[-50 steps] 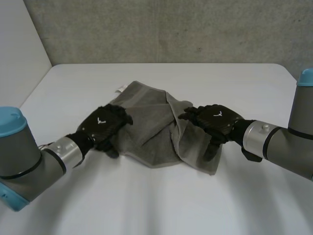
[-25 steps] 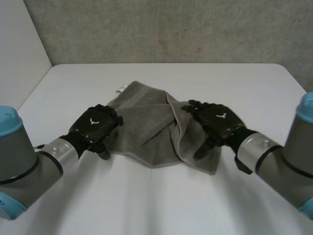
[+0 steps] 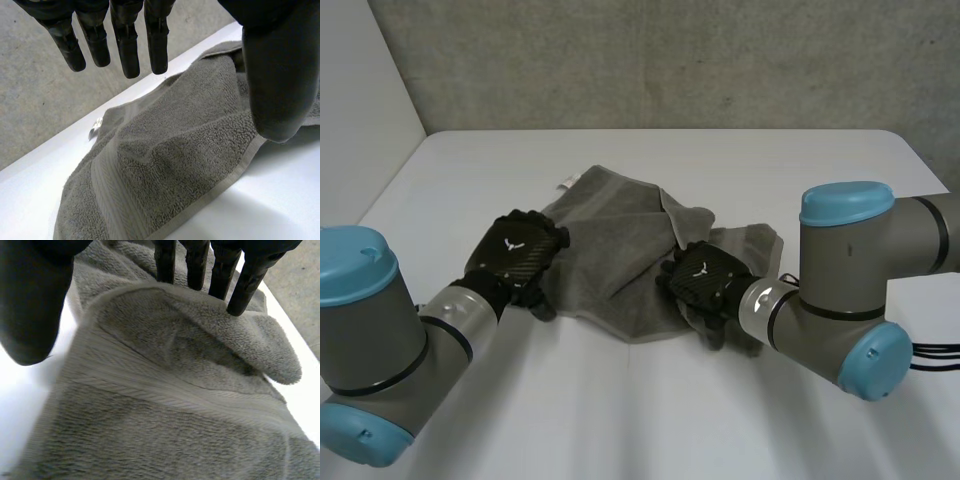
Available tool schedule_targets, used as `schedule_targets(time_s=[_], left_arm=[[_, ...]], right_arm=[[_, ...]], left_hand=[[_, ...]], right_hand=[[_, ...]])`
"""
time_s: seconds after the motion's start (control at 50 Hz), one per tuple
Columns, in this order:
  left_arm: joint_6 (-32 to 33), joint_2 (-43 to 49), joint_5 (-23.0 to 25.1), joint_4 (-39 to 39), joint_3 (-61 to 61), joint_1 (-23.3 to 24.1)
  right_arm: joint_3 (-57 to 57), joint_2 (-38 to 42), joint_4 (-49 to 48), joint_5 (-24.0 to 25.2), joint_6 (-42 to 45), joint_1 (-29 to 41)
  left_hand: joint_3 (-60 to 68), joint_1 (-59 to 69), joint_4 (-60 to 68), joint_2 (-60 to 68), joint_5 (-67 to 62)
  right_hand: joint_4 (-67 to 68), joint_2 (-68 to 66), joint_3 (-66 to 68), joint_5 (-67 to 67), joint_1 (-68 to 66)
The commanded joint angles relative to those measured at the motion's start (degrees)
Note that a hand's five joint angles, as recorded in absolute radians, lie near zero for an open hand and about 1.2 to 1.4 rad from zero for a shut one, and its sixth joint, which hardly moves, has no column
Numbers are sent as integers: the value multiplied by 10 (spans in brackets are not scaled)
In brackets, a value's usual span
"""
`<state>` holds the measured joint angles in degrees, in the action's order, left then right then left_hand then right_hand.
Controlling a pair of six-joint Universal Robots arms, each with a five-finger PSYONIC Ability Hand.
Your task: Fold the towel.
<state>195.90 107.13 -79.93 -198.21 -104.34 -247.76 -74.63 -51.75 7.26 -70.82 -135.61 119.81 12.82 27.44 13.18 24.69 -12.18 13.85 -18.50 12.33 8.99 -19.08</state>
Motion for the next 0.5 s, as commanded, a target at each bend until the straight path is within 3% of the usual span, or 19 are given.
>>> schedule_targets(time_s=[0.02,0.04,0.08,0.16,0.26,0.5], left_arm=[[-8,6,0,-10,-4,-1],[-8,6,0,-10,-4,-1],[-8,7,1,-10,-4,-2],[-8,7,1,-11,-4,-4],[-8,7,1,-12,-4,-7],[-8,13,1,-16,-8,-11]], right_arm=[[2,15,-51,-5,43,11],[2,15,-52,-5,43,11],[2,13,-70,-6,51,16],[3,10,-81,-5,54,17],[14,13,-112,3,54,16],[125,34,-152,56,91,-20]], left_hand=[[-28,-49,-32,-22,-3],[-28,-49,-32,-22,-3],[-28,-51,-32,-24,-1],[-28,-51,-32,-24,-1],[-28,-51,-32,-24,-1],[-28,-51,-32,-24,-1]], right_hand=[[-38,-239,-23,235,-234],[-38,-240,-23,236,-235],[-38,-388,-23,383,-382],[-38,-444,-23,439,-438],[-38,-615,-23,610,-609],[-38,-615,-23,610,-609]])
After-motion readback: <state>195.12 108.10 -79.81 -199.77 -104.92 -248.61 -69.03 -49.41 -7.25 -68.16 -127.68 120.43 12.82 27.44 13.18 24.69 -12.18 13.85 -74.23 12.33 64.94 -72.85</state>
